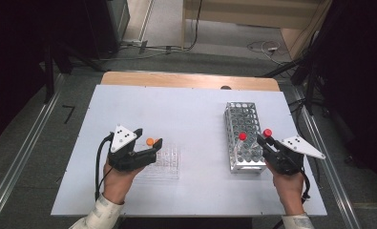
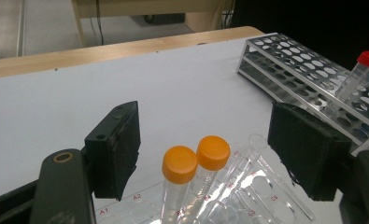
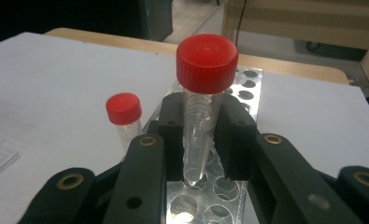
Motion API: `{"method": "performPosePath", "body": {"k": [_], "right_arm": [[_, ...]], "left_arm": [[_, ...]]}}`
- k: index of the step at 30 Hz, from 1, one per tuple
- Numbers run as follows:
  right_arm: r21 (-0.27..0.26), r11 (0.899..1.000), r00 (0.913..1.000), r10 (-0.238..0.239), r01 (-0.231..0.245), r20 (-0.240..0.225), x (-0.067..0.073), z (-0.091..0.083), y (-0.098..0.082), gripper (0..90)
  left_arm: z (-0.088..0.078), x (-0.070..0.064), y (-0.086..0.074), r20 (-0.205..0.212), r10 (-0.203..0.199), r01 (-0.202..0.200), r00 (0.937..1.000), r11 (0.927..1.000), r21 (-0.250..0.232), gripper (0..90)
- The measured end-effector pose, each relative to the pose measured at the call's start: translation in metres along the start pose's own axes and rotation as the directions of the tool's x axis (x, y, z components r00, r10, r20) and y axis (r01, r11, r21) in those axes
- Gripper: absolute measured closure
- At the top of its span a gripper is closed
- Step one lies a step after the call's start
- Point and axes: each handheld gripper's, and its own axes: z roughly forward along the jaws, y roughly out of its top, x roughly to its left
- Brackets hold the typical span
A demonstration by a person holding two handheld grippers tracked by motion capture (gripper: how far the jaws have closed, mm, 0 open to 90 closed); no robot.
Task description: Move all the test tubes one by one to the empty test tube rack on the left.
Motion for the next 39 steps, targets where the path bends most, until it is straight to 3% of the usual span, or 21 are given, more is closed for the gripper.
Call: {"method": "performPosePath", "body": {"k": [8, 21, 39], "right_arm": [[-0.029, 1.000, 0.9996, -0.003, 0.002, -0.028, 0.004, -0.016, 0.009, 70.9], [-0.013, 1.000, 0.9958, -0.015, 0.014, -0.091, 0.016, -0.020, 0.009, 71.0], [0.004, 0.999, 0.9775, -0.048, 0.049, -0.206, 0.049, -0.014, 0.007, 71.0]], "left_arm": [[0.000, -0.002, 0.000, 0.004, -0.001, 0.001, 1.0000, 1.0000, -0.006, 26.2], [-0.001, -0.005, 0.001, 0.014, 0.006, -0.006, 0.9999, 1.0000, -0.005, 26.2], [-0.002, -0.010, 0.002, 0.030, 0.013, -0.012, 0.9995, 0.9999, -0.011, 26.2]]}}
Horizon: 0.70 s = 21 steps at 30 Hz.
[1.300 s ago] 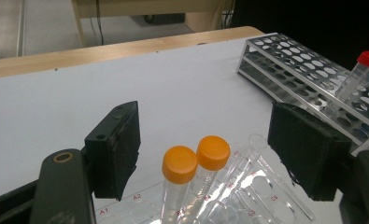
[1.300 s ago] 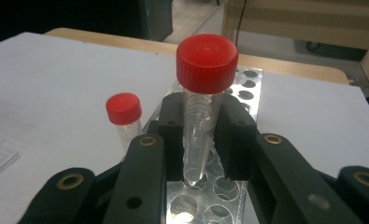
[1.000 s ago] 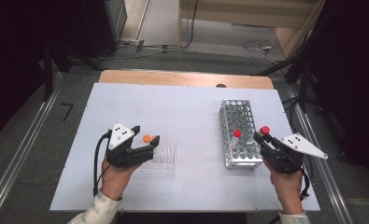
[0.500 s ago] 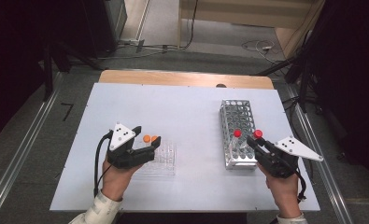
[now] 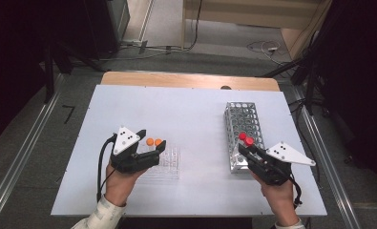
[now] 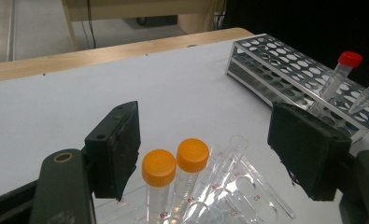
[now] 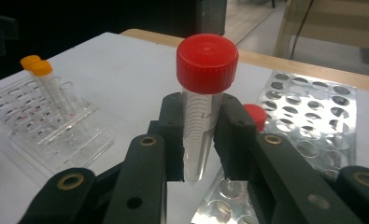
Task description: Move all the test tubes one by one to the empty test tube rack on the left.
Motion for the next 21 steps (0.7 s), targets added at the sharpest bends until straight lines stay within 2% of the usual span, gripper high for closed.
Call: {"method": "performPosePath", "body": {"k": [7, 14, 21], "right_arm": [[0.026, 0.999, 0.9984, -0.031, 0.032, -0.047, 0.017, 0.013, -0.004, 70.9], [0.063, 0.995, 0.9935, -0.067, 0.073, -0.093, 0.037, 0.027, -0.011, 71.0], [0.081, 0.992, 0.9876, -0.091, 0.102, -0.128, 0.053, 0.036, -0.015, 71.0]], "left_arm": [[-0.001, -0.007, 0.002, 0.020, 0.012, -0.012, 0.9997, 0.9999, -0.004, 26.3], [0.000, -0.013, 0.002, 0.037, 0.021, -0.021, 0.9991, 0.9998, -0.004, 26.3], [0.005, -0.025, 0.001, 0.067, 0.041, -0.041, 0.9969, 0.9991, 0.006, 26.3]]}}
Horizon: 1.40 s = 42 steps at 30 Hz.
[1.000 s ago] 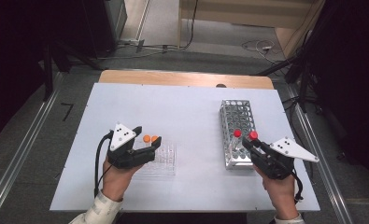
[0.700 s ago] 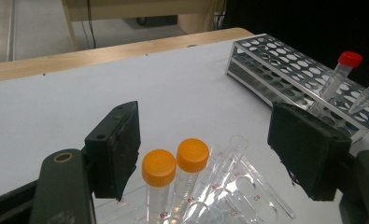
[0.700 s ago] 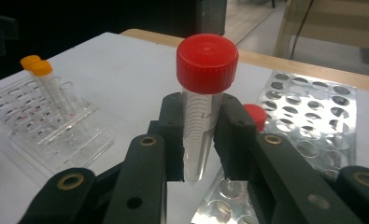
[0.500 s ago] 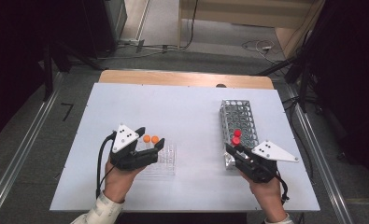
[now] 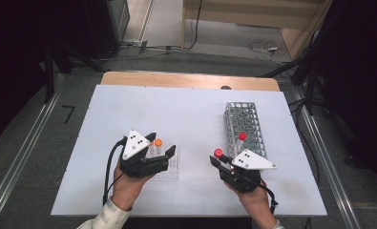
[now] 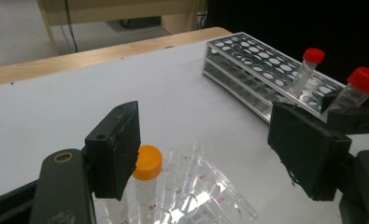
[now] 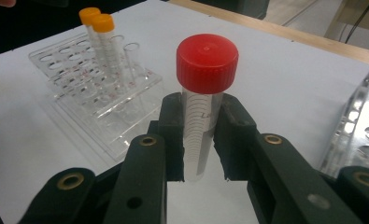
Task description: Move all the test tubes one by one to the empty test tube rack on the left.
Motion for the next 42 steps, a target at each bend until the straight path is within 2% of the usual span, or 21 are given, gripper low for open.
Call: {"method": "performPosePath", "body": {"k": [11, 14, 21, 24, 33, 40, 42], "right_arm": [[0.025, 0.999, 0.9991, -0.025, 0.026, -0.035, 0.015, 0.020, -0.001, 71.0], [0.028, 0.999, 0.9984, -0.031, 0.032, -0.047, 0.019, 0.024, -0.001, 71.0], [0.034, 0.998, 0.9969, -0.045, 0.047, -0.065, 0.027, 0.030, -0.001, 71.0], [0.032, 0.998, 0.9962, -0.048, 0.051, -0.072, 0.029, 0.031, 0.000, 71.0], [0.033, 0.998, 0.9955, -0.054, 0.057, -0.077, 0.032, 0.030, 0.001, 71.0], [0.031, 0.998, 0.9956, -0.053, 0.055, -0.077, 0.032, 0.030, 0.000, 71.0], [0.033, 0.998, 0.9956, -0.054, 0.056, -0.077, 0.032, 0.030, 0.000, 70.9]], "left_arm": [[0.017, -0.025, -0.004, 0.077, 0.041, -0.044, 0.9962, 0.9985, 0.033, 26.5], [0.021, -0.032, -0.005, 0.104, 0.046, -0.050, 0.9935, 0.9981, 0.035, 28.1], [0.031, -0.047, -0.005, 0.177, 0.068, -0.076, 0.9818, 0.9963, 0.040, 36.3], [0.033, -0.049, -0.005, 0.196, 0.070, -0.079, 0.9780, 0.9960, 0.041, 42.8], [0.037, -0.051, -0.006, 0.221, 0.077, -0.090, 0.9723, 0.9948, 0.049, 58.4], [0.037, -0.052, -0.007, 0.238, 0.085, -0.099, 0.9677, 0.9940, 0.047, 68.2], [0.037, -0.052, -0.007, 0.236, 0.086, -0.100, 0.9680, 0.9939, 0.047, 69.1]]}}
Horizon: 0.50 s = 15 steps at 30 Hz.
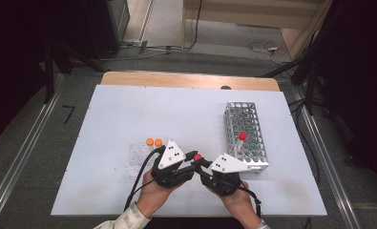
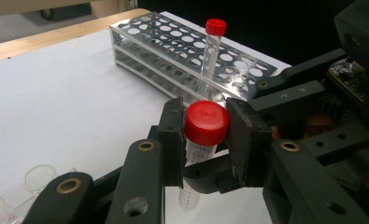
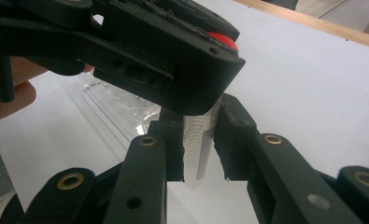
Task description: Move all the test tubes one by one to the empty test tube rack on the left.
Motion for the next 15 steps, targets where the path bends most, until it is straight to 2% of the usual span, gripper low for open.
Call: {"method": "performPosePath", "body": {"k": [4, 10, 15], "right_arm": [[-0.002, 1.000, 1.0000, 0.003, -0.003, -0.001, 0.000, 0.000, 0.000, 70.1], [0.000, 1.000, 0.9996, 0.009, -0.009, -0.026, -0.001, -0.003, 0.001, 52.2], [-0.001, 1.000, 0.9992, 0.017, -0.017, -0.036, -0.004, -0.006, 0.002, 45.0]], "left_arm": [[-0.001, 0.000, 0.000, -0.002, -0.003, 0.003, 1.0000, 1.0000, -0.002, 70.2], [-0.009, 0.004, 0.004, -0.003, -0.022, 0.022, 0.9998, 0.9994, -0.028, 70.2], [-0.020, 0.008, 0.009, -0.006, -0.034, 0.033, 0.9994, 0.9982, -0.050, 70.2]]}}
